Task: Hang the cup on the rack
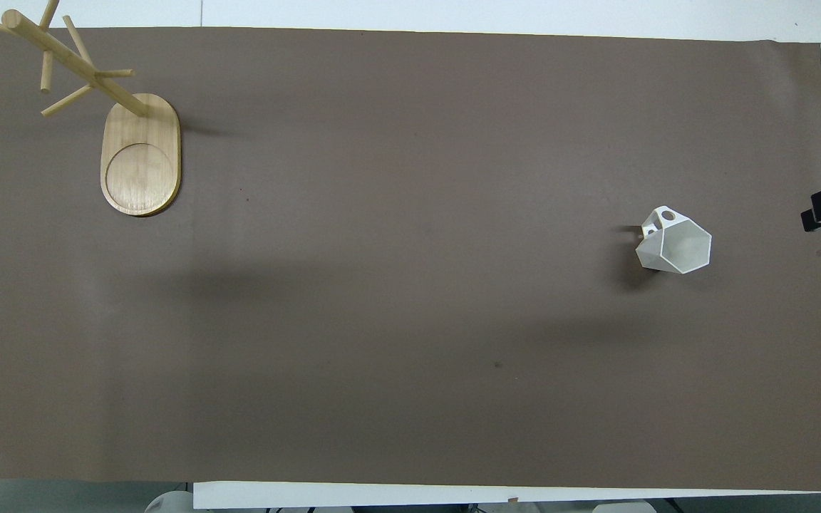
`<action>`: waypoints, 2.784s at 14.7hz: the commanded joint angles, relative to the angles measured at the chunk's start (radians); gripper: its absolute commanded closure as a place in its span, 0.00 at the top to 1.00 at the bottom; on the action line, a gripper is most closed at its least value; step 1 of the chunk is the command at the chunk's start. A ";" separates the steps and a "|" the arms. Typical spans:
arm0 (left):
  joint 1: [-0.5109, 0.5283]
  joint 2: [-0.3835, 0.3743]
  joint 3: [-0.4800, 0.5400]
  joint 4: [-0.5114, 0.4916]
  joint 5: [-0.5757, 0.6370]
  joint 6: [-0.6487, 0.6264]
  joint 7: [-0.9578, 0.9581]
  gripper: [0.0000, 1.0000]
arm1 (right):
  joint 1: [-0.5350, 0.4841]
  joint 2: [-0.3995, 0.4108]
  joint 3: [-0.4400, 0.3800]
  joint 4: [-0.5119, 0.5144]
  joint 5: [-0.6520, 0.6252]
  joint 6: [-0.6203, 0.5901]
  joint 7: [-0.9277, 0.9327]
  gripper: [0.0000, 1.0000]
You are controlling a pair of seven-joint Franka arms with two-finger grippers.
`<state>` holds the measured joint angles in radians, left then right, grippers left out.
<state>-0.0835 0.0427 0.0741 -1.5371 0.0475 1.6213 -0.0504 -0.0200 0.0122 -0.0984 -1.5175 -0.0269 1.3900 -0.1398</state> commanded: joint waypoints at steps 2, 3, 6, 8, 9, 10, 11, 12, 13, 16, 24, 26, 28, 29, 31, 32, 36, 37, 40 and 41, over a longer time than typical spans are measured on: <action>0.007 -0.023 -0.002 -0.029 -0.008 0.011 -0.002 1.00 | -0.011 0.000 0.017 0.003 -0.022 0.000 0.014 1.00; 0.005 -0.023 -0.002 -0.029 -0.008 0.011 -0.002 1.00 | -0.011 0.000 0.016 0.003 -0.022 0.000 0.014 1.00; 0.007 -0.023 -0.002 -0.029 -0.008 0.011 -0.003 1.00 | -0.008 -0.006 0.017 -0.003 -0.018 -0.003 0.009 1.00; 0.007 -0.023 -0.002 -0.029 -0.008 0.011 -0.002 1.00 | -0.004 -0.012 0.017 -0.001 -0.011 -0.011 0.005 1.00; 0.007 -0.023 -0.002 -0.029 -0.008 0.011 -0.003 1.00 | -0.003 -0.012 0.019 -0.001 -0.011 -0.011 0.008 1.00; 0.007 -0.023 -0.002 -0.029 -0.008 0.011 -0.003 1.00 | -0.003 -0.014 0.016 -0.003 -0.010 -0.011 0.006 1.00; 0.005 -0.023 -0.002 -0.029 -0.008 0.011 -0.003 1.00 | -0.004 -0.018 0.009 -0.018 -0.010 -0.017 0.002 1.00; 0.007 -0.023 -0.002 -0.029 -0.008 0.011 -0.003 1.00 | -0.006 -0.026 0.011 -0.026 -0.010 -0.013 0.000 1.00; 0.007 -0.023 -0.002 -0.029 -0.008 0.011 -0.002 1.00 | -0.011 -0.018 0.015 -0.021 -0.004 0.003 -0.041 1.00; 0.007 -0.023 -0.002 -0.029 -0.008 0.011 -0.002 1.00 | -0.056 0.001 0.008 -0.021 0.005 0.046 -0.457 1.00; 0.005 -0.023 -0.002 -0.029 -0.008 0.011 -0.003 1.00 | -0.340 0.285 0.009 0.053 0.416 0.121 -1.436 1.00; 0.005 -0.023 -0.002 -0.029 -0.008 0.011 -0.003 1.00 | -0.412 0.356 0.009 0.017 0.569 0.112 -1.619 1.00; 0.007 -0.023 -0.002 -0.029 -0.008 0.011 -0.003 1.00 | -0.480 0.432 0.011 0.002 0.706 0.071 -1.763 1.00; 0.007 -0.023 -0.002 -0.029 -0.008 0.011 -0.003 1.00 | -0.507 0.471 0.011 0.002 0.752 0.040 -1.838 1.00; 0.007 -0.023 -0.002 -0.029 -0.008 0.011 -0.002 1.00 | -0.546 0.549 0.012 -0.003 0.836 -0.020 -2.027 1.00; 0.005 -0.023 -0.002 -0.029 -0.008 0.011 -0.002 1.00 | -0.555 0.580 0.012 -0.009 0.849 -0.035 -2.092 1.00; 0.007 -0.023 -0.002 -0.029 -0.008 0.011 -0.003 1.00 | -0.546 0.660 0.014 -0.105 0.939 -0.062 -2.293 1.00; 0.005 -0.023 -0.002 -0.029 -0.008 0.011 -0.003 1.00 | -0.534 0.654 0.014 -0.133 0.941 -0.052 -2.311 1.00; 0.007 -0.023 -0.002 -0.029 -0.008 0.011 -0.003 1.00 | -0.492 0.638 0.016 -0.196 0.943 -0.008 -2.344 1.00; 0.007 -0.023 -0.002 -0.029 -0.008 0.011 -0.002 1.00 | -0.479 0.634 0.016 -0.214 0.946 0.000 -2.345 1.00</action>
<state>-0.0835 0.0427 0.0741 -1.5371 0.0475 1.6213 -0.0504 -0.5163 0.6896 -0.0856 -1.6645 0.8948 1.3560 -2.4652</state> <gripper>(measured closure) 0.000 0.000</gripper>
